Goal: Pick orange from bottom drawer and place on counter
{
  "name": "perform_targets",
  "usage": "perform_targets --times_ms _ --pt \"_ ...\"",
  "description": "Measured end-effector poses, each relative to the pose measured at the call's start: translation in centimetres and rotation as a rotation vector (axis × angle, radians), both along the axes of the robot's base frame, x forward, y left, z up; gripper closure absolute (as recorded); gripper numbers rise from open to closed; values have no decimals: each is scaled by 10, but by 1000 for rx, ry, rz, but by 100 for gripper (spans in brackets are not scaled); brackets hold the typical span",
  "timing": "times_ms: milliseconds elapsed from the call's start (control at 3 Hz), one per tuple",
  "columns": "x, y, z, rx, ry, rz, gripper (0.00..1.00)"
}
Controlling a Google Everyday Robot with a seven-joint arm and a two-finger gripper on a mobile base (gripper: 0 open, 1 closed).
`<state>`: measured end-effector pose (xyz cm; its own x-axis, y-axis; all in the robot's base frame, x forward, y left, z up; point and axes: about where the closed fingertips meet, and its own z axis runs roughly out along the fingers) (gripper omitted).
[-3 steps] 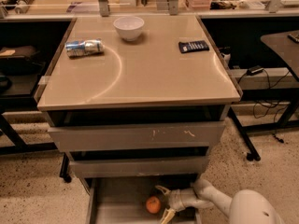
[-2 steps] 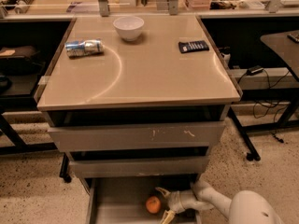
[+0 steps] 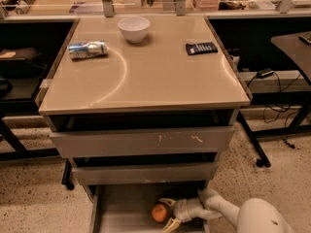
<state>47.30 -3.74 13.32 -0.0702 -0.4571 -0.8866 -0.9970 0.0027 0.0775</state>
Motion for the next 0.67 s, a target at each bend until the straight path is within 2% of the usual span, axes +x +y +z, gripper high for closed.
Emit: perform_targets --times_ms 667 --pt "0 0 0 0 0 0 66"
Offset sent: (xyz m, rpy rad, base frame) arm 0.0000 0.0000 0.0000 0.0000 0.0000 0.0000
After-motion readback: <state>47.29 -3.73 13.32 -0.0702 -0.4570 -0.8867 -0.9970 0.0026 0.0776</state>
